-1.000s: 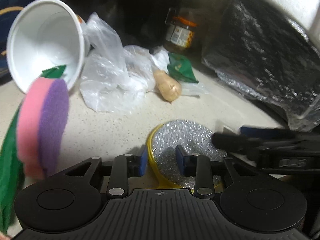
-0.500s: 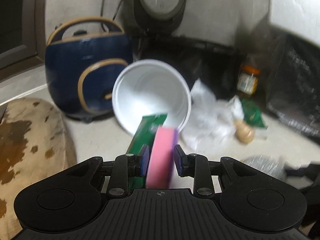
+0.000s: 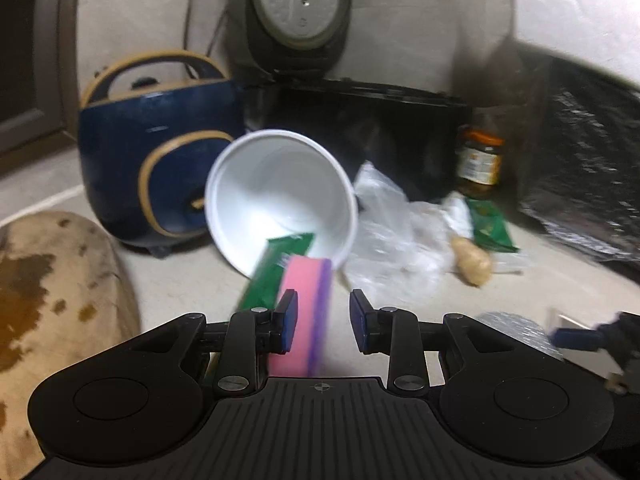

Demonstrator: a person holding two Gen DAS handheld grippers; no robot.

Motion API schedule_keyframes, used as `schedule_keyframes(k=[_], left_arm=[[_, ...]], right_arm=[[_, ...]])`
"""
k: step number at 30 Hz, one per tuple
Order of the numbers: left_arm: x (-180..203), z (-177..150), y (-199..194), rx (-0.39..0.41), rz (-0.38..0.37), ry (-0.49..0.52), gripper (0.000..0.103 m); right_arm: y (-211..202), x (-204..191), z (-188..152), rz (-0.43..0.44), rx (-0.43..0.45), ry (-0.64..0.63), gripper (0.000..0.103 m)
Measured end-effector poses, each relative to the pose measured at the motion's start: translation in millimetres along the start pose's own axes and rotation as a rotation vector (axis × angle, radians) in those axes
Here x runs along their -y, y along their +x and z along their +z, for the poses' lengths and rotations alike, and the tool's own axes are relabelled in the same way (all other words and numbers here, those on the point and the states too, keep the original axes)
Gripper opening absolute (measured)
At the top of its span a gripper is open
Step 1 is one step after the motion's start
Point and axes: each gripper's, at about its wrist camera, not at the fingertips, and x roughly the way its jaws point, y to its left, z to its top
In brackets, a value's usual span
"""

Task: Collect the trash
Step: 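Grasp the pink-and-purple sponge with the left tool while the right tool approaches the scrubber pad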

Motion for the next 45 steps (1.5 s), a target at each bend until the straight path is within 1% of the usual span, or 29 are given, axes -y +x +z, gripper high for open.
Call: schedule_keyframes(k=[1, 4, 5, 6, 8, 9, 13, 17, 20, 22, 23, 25, 26, 27, 28, 29, 30, 31, 32, 33, 34, 35, 36, 37, 39, 43, 45], left_arm=[[1.0, 1.3, 4.8, -0.006, 0.007, 0.003, 0.033], [8.3, 1.1, 21.3, -0.061, 0.014, 0.043, 0.034], [11.2, -0.6, 21.2, -0.052, 0.024, 0.062, 0.036], [14.1, -1.0, 22.4, -0.052, 0.022, 0.077, 0.042], [15.7, -1.4, 24.0, -0.054, 0.001, 0.073, 0.050], [16.3, -1.3, 25.1, -0.055, -0.006, 0.072, 0.051], [16.2, -1.9, 24.7, -0.052, -0.032, 0.069, 0.052], [8.1, 0.9, 15.4, -0.036, -0.070, 0.001, 0.051], [6.8, 4.5, 4.9, 0.004, -0.098, -0.029, 0.050], [7.6, 8.0, -2.1, 0.034, -0.131, -0.046, 0.050], [8.4, 9.9, -4.5, 0.042, -0.161, -0.057, 0.050], [10.9, 12.1, -3.6, 0.025, -0.248, -0.077, 0.050], [12.6, 12.2, -2.0, 0.008, -0.282, -0.085, 0.050], [14.8, 12.0, -1.9, 0.006, -0.278, -0.080, 0.051], [17.1, 11.3, -4.3, 0.023, -0.244, -0.064, 0.051], [18.8, 11.0, -7.7, 0.056, -0.186, -0.040, 0.051], [19.0, 11.1, -10.6, 0.091, -0.117, -0.020, 0.050], [17.3, 11.4, -11.9, 0.112, -0.064, -0.012, 0.050], [13.9, 12.0, -11.4, 0.125, -0.011, -0.011, 0.049], [10.6, 12.3, -9.6, 0.126, 0.027, -0.013, 0.047], [6.6, 12.4, -5.8, 0.115, 0.057, -0.017, 0.047], [2.1, 12.8, 0.0, 0.091, 0.065, -0.025, 0.047], [-1.4, 12.7, 6.8, 0.055, 0.051, -0.032, 0.047], [-3.7, 11.2, 15.0, 0.011, 0.027, -0.039, 0.047], [-4.6, 6.2, 26.2, -0.037, 0.008, -0.038, 0.047], [-3.4, -3.5, 37.8, -0.073, 0.067, -0.022, 0.048], [-7.4, -3.9, 40.4, -0.076, 0.071, -0.035, 0.049]], right_arm=[[-0.6, 0.4, 0.2, 0.002, -0.001, -0.002, 0.090], [-2.4, -0.7, 0.5, 0.010, 0.004, -0.009, 0.090], [-1.8, -1.6, 0.0, 0.018, 0.000, -0.012, 0.090], [-1.7, -2.7, -0.9, 0.024, -0.005, -0.017, 0.090], [-0.8, -5.6, -3.2, 0.021, -0.008, -0.035, 0.090], [-0.5, -6.3, -4.3, 0.021, -0.010, -0.042, 0.091], [0.1, -6.9, -6.3, 0.026, -0.015, -0.047, 0.092], [1.2, -6.5, -8.2, 0.036, -0.021, -0.037, 0.094], [3.0, -3.5, -8.7, 0.056, -0.031, -0.010, 0.098], [3.1, 0.8, -7.9, 0.067, -0.029, 0.033, 0.098], [2.8, 2.8, -7.4, 0.072, -0.029, 0.055, 0.098], [3.3, 3.4, -5.9, 0.078, -0.038, 0.057, 0.101], [4.2, 3.1, -4.4, 0.090, -0.050, 0.036, 0.101], [4.5, 2.7, -2.6, 0.095, -0.061, 0.015, 0.099], [2.4, 4.1, -1.2, 0.095, -0.065, 0.010, 0.091], [-3.0, 7.6, 0.0, 0.086, -0.054, 0.029, 0.087], [-9.3, 12.7, 1.1, 0.090, -0.040, 0.056, 0.086], [-17.1, 20.2, 1.4, 0.101, -0.020, 0.098, 0.086], [-21.2, 26.6, 1.7, 0.092, -0.007, 0.133, 0.086], [-24.6, 32.7, 1.1, 0.063, 0.000, 0.168, 0.086], [-25.6, 38.1, 0.2, 0.033, 0.000, 0.198, 0.082], [-25.1, 42.6, -1.1, 0.016, -0.006, 0.221, 0.077], [-23.2, 46.8, -2.5, 0.012, -0.016, 0.240, 0.068], [-20.3, 50.1, -4.5, 0.019, -0.035, 0.259, 0.061], [-16.8, 52.4, -8.4, 0.035, -0.059, 0.282, 0.059], [-19.1, 52.1, -10.8, 0.034, -0.056, 0.298, 0.059], [-21.1, 52.2, -11.5, 0.035, -0.057, 0.295, 0.059]])
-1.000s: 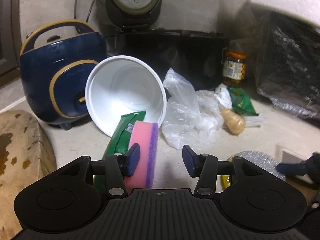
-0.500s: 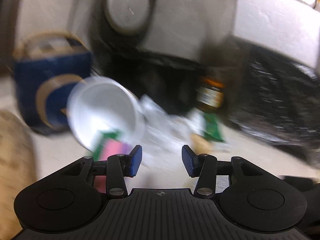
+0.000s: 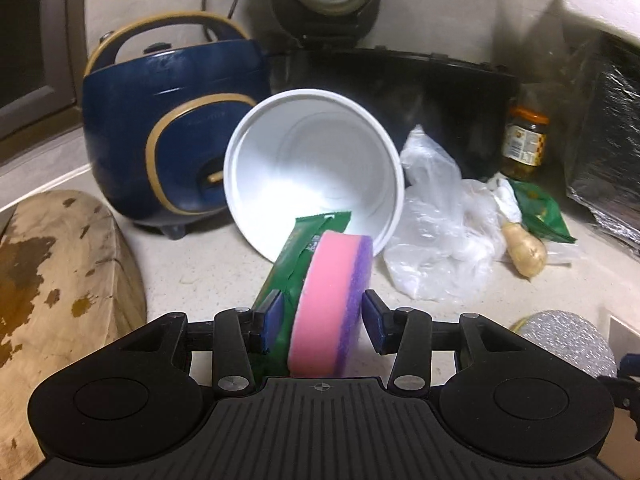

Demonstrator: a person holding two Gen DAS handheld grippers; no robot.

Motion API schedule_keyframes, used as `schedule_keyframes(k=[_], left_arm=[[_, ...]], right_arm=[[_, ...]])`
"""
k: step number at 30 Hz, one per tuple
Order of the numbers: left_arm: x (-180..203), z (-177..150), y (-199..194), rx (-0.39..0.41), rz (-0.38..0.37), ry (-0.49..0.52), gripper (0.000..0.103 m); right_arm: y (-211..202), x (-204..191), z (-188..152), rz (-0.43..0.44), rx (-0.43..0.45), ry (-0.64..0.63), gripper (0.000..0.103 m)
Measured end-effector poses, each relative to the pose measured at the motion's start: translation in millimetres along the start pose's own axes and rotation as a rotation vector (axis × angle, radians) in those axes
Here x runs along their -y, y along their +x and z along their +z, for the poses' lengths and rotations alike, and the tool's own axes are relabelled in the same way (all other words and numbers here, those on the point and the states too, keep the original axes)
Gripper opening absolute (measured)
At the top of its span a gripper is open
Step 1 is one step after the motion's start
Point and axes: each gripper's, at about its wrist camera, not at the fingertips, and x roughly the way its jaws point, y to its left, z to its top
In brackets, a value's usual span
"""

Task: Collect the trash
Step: 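Grasp the pink-and-purple sponge with the left tool while the right tool approaches the scrubber pad, then grasp the silver scrubber pad edge with the right tool and lift it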

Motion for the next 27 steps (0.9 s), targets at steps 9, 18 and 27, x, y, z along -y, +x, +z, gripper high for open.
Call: schedule_keyframes(k=[9, 18, 27], left_arm=[[17.1, 4.6, -24.2, 0.070, -0.168, 0.036, 0.036], [61.7, -6.7, -19.6, -0.061, -0.375, 0.119, 0.035], [53.7, -6.0, -14.7, -0.107, -0.434, 0.066, 0.035]], right_arm=[[-2.3, 3.9, -1.0, 0.034, -0.004, 0.021, 0.059], [-3.2, 32.7, 1.0, 0.073, -0.035, 0.193, 0.056], [-16.5, 35.2, 6.7, 0.176, -0.029, 0.252, 0.039]])
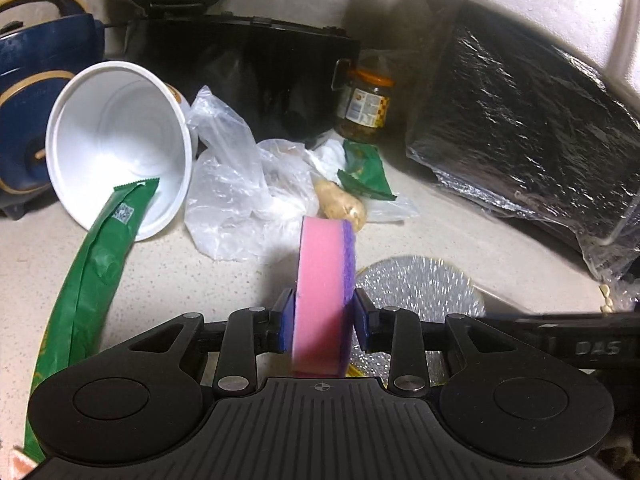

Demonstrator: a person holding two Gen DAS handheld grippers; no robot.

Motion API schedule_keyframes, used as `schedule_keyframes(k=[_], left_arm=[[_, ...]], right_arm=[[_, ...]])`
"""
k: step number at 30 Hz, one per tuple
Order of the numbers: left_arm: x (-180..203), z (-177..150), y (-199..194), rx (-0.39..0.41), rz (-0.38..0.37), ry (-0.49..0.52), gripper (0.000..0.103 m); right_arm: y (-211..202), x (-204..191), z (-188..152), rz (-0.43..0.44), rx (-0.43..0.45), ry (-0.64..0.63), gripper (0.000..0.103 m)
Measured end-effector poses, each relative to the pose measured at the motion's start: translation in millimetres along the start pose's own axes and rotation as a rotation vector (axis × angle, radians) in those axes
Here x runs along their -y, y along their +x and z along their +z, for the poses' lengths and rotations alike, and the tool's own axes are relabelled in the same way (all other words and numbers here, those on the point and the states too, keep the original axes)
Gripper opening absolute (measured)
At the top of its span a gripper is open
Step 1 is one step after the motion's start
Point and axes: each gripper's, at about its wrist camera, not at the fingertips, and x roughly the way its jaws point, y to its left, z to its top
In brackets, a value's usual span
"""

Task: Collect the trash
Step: 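Grasp the silver scrubber pad edge with the right tool and lift it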

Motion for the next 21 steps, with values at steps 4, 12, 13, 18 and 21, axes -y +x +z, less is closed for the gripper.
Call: schedule_keyframes(k=[4, 12, 13, 18, 21], left_arm=[[-0.1, -0.7, -0.3, -0.011, -0.044, -0.017, 0.035], [-5.1, -4.7, -16.2, 0.022, 0.017, -0.026, 0.035], [-8.3, -5.1, -18.9, 0.028, 0.027, -0.037, 0.035], [-23.1, -6.4, -28.3, 0.045, 0.050, -0.101, 0.035], [-21.2, -7.7, -31.1, 0.047, 0.040, -0.097, 0.035]], right_arm=[[-7.0, -20.7, 3.8, 0.087, 0.008, -0.083, 0.037], [10.4, -44.4, 5.4, 0.019, -0.001, -0.178, 0.026], [9.1, -43.2, 6.0, 0.019, 0.002, -0.178, 0.026], [9.8, -33.4, 15.5, -0.011, 0.036, -0.105, 0.027], [12.5, -24.4, 23.6, -0.010, 0.050, -0.036, 0.027]])
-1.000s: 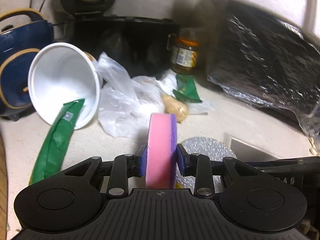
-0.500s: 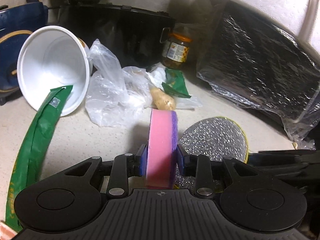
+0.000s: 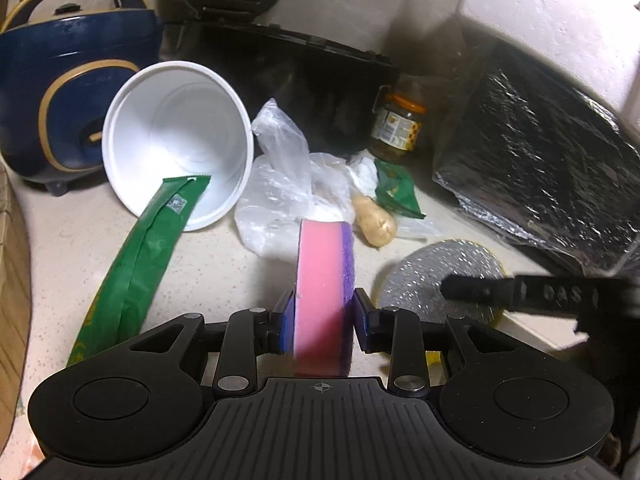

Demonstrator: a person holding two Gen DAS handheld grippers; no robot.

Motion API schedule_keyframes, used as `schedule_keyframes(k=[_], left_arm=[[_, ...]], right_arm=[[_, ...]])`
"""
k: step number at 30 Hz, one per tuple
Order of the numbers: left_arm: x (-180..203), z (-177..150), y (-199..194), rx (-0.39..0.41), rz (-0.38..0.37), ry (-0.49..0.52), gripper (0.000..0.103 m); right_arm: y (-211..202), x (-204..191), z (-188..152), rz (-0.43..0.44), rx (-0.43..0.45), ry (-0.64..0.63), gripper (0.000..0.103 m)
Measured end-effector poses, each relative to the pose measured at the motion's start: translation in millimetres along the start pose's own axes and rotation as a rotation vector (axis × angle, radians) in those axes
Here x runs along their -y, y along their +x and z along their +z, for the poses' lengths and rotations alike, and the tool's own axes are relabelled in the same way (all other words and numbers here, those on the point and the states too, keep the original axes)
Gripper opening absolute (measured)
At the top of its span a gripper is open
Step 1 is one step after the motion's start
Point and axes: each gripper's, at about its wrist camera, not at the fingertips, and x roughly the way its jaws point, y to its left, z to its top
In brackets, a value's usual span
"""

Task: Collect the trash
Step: 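Grasp the silver scrubber pad edge with the right tool and lift it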

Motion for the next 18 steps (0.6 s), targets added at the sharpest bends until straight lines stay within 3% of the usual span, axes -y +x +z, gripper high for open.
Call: schedule_keyframes(k=[3, 7, 18], left_arm=[[4.9, -1.0, -0.5, 0.000, -0.002, 0.013, 0.035], [6.7, -1.5, -0.9, 0.007, 0.015, 0.017, 0.035], [-12.4, 3.6, -22.2, 0.090, 0.050, -0.090, 0.035]], right_arm=[[2.9, 0.6, 4.5, -0.028, 0.018, 0.002, 0.026], [-1.3, -4.8, 5.8, -0.023, 0.028, -0.018, 0.015], [-30.7, -39.4, -4.0, 0.015, 0.062, -0.112, 0.014]])
